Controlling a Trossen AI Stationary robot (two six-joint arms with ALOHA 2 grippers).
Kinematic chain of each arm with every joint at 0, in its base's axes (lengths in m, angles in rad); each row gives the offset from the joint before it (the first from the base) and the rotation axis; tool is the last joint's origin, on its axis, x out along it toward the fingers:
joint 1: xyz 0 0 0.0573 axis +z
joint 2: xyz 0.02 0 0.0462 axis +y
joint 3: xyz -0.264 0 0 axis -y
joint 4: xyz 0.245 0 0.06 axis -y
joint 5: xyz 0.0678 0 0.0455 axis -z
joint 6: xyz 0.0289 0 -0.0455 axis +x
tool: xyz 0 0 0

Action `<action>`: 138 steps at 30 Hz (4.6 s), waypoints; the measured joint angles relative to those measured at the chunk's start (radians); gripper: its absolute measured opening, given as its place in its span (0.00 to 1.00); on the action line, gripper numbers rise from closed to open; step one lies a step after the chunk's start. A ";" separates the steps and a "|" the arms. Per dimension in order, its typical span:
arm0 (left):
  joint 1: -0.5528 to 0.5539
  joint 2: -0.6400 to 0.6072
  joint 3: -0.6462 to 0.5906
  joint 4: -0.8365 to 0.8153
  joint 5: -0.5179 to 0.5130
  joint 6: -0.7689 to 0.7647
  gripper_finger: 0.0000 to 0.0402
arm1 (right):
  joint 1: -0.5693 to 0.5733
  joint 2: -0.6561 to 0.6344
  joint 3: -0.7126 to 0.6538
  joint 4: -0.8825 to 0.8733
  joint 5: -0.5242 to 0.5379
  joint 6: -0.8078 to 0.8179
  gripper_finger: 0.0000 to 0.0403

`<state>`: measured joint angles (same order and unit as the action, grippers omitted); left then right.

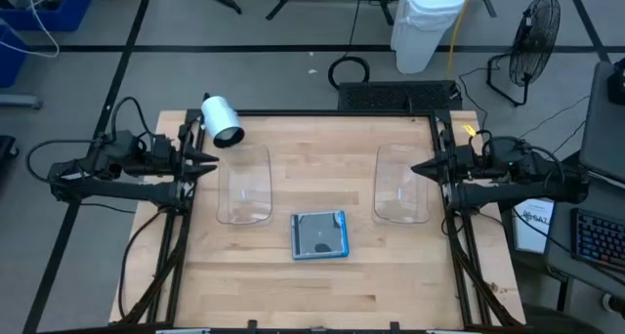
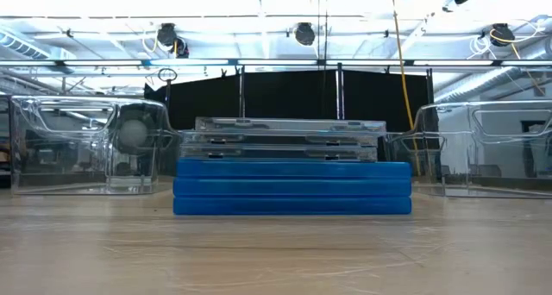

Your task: Pick & place jewel cases by type

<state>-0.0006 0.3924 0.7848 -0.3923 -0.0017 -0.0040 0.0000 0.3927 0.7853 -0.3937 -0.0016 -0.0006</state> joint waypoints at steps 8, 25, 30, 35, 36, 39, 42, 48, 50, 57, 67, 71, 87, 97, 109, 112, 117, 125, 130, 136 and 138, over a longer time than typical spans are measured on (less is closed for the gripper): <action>0.000 0.000 0.000 0.000 0.000 0.000 0.22 | 0.000 0.000 0.000 0.000 0.000 0.000 0.01; 0.000 0.000 0.000 0.000 0.000 0.000 0.22 | 0.000 0.000 0.000 0.000 0.000 0.000 0.01; 0.000 0.000 0.000 0.000 0.000 0.000 0.22 | 0.000 0.000 0.000 0.000 0.000 0.000 0.01; 0.000 0.000 0.000 0.000 0.000 0.000 0.22 | 0.000 0.000 0.000 0.000 0.000 0.000 0.01; 0.000 0.000 0.000 0.000 0.000 0.000 0.22 | 0.000 0.000 0.000 0.000 0.000 0.000 0.01; 0.000 0.000 0.000 0.000 0.000 0.000 0.22 | 0.000 0.000 0.000 0.000 0.000 0.000 0.01; 0.000 0.000 0.000 0.000 0.000 0.000 0.22 | 0.000 0.000 0.000 0.000 0.000 0.000 0.01; 0.000 0.000 0.000 0.000 0.000 0.000 0.22 | 0.000 0.000 0.000 0.000 0.000 0.000 0.01; 0.000 0.000 0.000 0.000 0.000 0.000 0.22 | 0.000 0.000 0.000 0.000 0.000 0.000 0.01; 0.000 0.000 0.000 0.000 0.000 0.000 0.22 | 0.000 0.000 0.000 0.000 0.000 0.000 0.01; 0.000 0.000 0.000 0.000 0.000 0.000 0.22 | 0.000 0.000 0.000 0.000 0.000 0.000 0.01; 0.000 0.000 0.000 0.000 0.000 0.000 0.22 | 0.000 0.000 0.000 0.000 0.000 0.000 0.01; 0.000 0.000 0.000 0.000 0.000 0.000 0.22 | 0.000 0.000 0.000 0.000 0.000 0.000 0.01; 0.000 0.000 0.000 0.000 0.000 0.000 0.22 | 0.000 0.000 0.000 0.000 0.000 0.000 0.01; 0.000 0.000 0.000 0.000 0.000 0.000 0.22 | 0.000 0.000 0.000 0.000 0.000 0.000 0.01; 0.000 0.000 0.000 0.000 0.000 0.000 0.22 | 0.000 0.004 -0.006 0.043 0.000 0.010 0.01; 0.000 0.000 0.000 0.000 0.000 0.000 0.22 | 0.001 -0.006 -0.120 0.051 -0.050 0.022 0.01; 0.000 0.000 -0.003 0.002 0.007 -0.020 0.22 | 0.002 -0.026 -0.477 0.427 -0.104 0.024 0.01; -0.001 0.000 -0.130 0.043 0.167 0.117 0.22 | 0.002 -0.027 -0.600 0.690 -0.099 -0.015 0.01; 0.000 0.000 -0.411 0.405 0.047 0.088 0.22 | 0.002 -0.027 -0.678 0.985 -0.077 -0.006 0.01; 0.000 0.000 -0.483 0.480 0.045 0.083 0.22 | 0.002 -0.027 -0.693 1.052 -0.079 -0.004 0.01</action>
<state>-0.0006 0.3927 0.3020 0.0880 0.0432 0.0790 0.0017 0.3653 0.0922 0.6583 -0.0801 -0.0050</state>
